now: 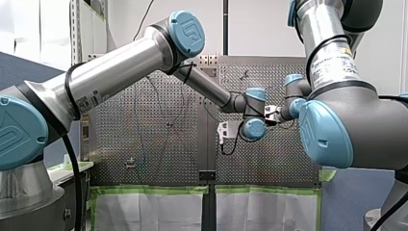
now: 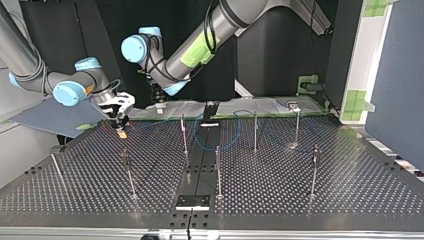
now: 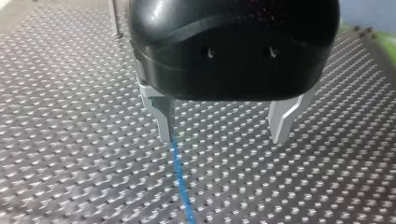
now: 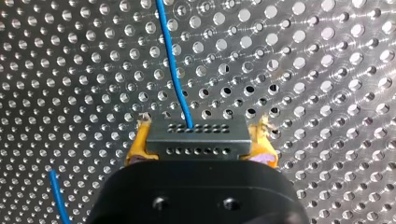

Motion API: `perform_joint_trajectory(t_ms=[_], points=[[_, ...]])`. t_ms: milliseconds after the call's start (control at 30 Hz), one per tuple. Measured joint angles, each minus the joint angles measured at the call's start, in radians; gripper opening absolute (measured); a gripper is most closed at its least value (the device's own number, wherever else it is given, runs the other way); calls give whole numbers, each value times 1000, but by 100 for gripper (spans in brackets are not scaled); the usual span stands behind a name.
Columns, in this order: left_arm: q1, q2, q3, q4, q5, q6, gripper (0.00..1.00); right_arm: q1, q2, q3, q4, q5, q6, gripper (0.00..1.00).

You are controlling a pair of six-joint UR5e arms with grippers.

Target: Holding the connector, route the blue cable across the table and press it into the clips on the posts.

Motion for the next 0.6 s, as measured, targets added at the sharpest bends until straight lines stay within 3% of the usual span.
perform_joint_trajectory(t_ms=[300,600], points=[[20,-4,74,19,-6,2,100,1,0,0,1,-14,0,0],[33,-69,151,-36,8,-18,100,0,0,0,2,-15,0,0]])
